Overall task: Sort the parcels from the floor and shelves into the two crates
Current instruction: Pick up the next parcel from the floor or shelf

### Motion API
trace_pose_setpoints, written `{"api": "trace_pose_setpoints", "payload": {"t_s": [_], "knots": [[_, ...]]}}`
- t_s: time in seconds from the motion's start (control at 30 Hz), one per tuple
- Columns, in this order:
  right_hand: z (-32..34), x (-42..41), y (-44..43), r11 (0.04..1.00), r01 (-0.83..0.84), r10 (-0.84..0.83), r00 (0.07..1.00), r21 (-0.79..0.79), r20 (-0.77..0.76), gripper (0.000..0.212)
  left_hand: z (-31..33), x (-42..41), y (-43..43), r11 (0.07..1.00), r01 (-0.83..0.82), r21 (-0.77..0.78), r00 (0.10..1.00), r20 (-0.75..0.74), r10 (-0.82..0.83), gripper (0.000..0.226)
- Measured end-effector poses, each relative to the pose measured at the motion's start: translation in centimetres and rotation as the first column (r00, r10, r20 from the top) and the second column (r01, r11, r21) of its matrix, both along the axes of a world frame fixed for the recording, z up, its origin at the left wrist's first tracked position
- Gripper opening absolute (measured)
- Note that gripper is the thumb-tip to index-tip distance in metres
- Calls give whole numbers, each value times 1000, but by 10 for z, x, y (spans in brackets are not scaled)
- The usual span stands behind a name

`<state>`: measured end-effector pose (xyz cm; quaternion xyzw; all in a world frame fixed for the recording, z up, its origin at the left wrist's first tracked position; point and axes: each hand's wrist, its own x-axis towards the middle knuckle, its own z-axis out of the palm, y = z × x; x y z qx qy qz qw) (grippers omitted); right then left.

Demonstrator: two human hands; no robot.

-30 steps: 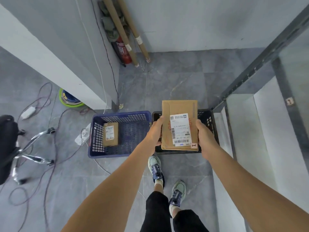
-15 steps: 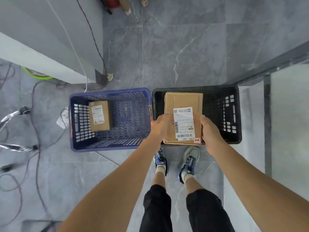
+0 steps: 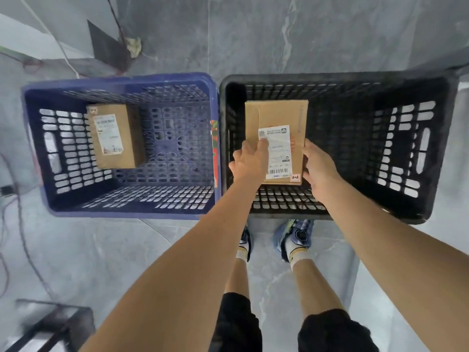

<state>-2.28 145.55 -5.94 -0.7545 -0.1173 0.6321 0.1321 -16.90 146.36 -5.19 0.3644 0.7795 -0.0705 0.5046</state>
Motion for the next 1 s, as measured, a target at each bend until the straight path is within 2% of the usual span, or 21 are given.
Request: {"api": "trace_pose_setpoints", "payload": {"t_s": [0.17,0.4,0.6,0.73,0.87,1.0], "knots": [[-50,-2,6,1000,-25,26,999,4,-38,34,-34,16,8,956,-277,-95,959,41,282,61],[-80,-10,14,999,-47,50,993,24,-105,27,-68,15,10,922,-386,-33,922,-8,386,57],[-95,-18,22,1000,-7,6,991,-4,-136,31,-71,14,16,922,-385,-27,923,3,386,58],[-97,-17,24,1000,5,-8,988,-15,-156,30,-71,15,13,909,-417,25,909,23,417,73],[-101,-15,21,1000,19,-21,981,-13,-195,29,-71,17,4,937,-332,105,942,-8,335,65],[-100,-18,20,1000,28,-30,978,-12,-207,27,-75,16,0,960,-267,87,963,64,262,65]]}}
